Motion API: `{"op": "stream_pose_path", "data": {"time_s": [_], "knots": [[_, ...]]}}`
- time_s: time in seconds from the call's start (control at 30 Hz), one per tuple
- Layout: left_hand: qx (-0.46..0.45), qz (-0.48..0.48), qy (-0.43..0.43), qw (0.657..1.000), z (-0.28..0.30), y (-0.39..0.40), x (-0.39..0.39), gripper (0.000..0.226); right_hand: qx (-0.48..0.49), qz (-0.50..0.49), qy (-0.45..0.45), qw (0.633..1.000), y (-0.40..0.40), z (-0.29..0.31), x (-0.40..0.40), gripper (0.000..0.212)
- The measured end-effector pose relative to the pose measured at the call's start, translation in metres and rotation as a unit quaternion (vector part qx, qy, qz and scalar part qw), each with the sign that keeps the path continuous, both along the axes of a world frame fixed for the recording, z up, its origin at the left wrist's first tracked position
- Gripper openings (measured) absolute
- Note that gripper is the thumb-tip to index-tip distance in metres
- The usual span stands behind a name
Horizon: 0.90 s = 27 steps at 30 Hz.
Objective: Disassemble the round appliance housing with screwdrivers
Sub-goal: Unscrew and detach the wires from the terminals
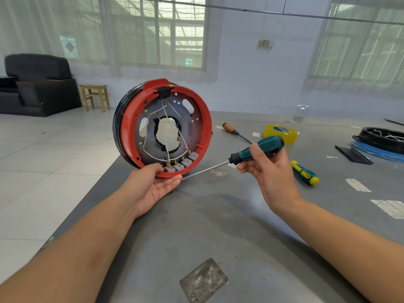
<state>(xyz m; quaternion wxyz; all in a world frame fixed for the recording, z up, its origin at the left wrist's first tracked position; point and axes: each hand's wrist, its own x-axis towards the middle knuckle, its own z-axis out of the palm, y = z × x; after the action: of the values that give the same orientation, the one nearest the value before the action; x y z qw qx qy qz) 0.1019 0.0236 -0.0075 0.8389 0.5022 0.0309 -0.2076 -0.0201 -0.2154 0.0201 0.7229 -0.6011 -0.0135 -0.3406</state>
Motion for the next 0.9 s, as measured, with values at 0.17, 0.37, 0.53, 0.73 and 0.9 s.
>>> {"op": "stream_pose_path", "data": {"time_s": [0.17,0.37,0.53,0.73,0.9], "knots": [[0.003,0.009,0.004,1.000,0.0015,-0.0011,-0.0008,0.027,-0.016,-0.003,-0.004,1.000,0.0008,0.0027,-0.0008,0.018],[0.017,0.016,-0.001,1.000,0.0023,-0.0025,-0.0028,0.032,-0.006,-0.001,-0.026,1.000,-0.0029,0.0080,-0.0002,0.023],[0.031,0.014,-0.014,0.999,0.0033,-0.0043,-0.0049,0.025,0.016,0.001,-0.030,0.999,-0.0029,0.0089,0.0016,0.031],[0.044,0.016,-0.022,0.999,0.0046,-0.0060,-0.0072,0.018,0.007,0.003,-0.029,1.000,0.0027,0.0058,0.0038,0.045],[0.055,0.015,-0.028,0.998,0.0044,-0.0069,-0.0072,0.016,0.001,-0.003,-0.022,1.000,-0.0002,0.0069,0.0036,0.040]]}}
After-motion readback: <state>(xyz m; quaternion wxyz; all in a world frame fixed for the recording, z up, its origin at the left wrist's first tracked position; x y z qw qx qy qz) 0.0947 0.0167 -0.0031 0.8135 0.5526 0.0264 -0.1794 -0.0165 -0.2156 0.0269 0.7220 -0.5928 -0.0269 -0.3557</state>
